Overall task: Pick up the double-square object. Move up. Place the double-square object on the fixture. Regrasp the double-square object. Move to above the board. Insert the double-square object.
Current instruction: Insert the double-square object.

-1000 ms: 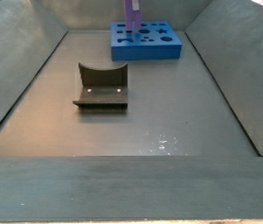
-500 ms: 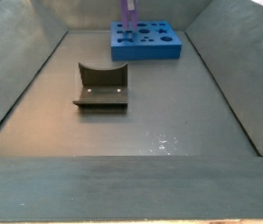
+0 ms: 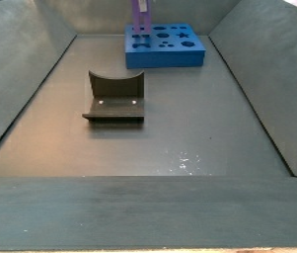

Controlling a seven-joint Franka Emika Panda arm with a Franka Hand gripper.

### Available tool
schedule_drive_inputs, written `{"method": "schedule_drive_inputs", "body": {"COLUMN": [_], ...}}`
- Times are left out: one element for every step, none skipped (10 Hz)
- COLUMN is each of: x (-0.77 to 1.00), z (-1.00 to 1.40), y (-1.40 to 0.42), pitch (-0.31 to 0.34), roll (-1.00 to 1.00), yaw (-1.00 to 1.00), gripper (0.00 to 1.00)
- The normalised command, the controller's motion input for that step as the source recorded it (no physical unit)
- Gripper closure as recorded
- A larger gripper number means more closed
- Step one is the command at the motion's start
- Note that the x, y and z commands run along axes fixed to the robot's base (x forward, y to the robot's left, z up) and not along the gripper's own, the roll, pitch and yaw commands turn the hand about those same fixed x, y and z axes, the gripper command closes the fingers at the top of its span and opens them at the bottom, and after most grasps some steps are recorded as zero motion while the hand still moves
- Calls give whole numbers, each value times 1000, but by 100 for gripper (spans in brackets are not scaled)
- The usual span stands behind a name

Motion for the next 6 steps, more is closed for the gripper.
{"method": "schedule_drive_inputs", "body": {"x": [0,0,0,0,0,-14], "z": [-57,-31,0,-26,0,-60], "y": [26,20,0,0,0,0], "pitch": [-157,-106,0,0,34,0], "roll": [-206,-149,0,206,477,226], "yaw": [143,137,77,71,109,160], "gripper": [100,100,100,100,100,100]}}
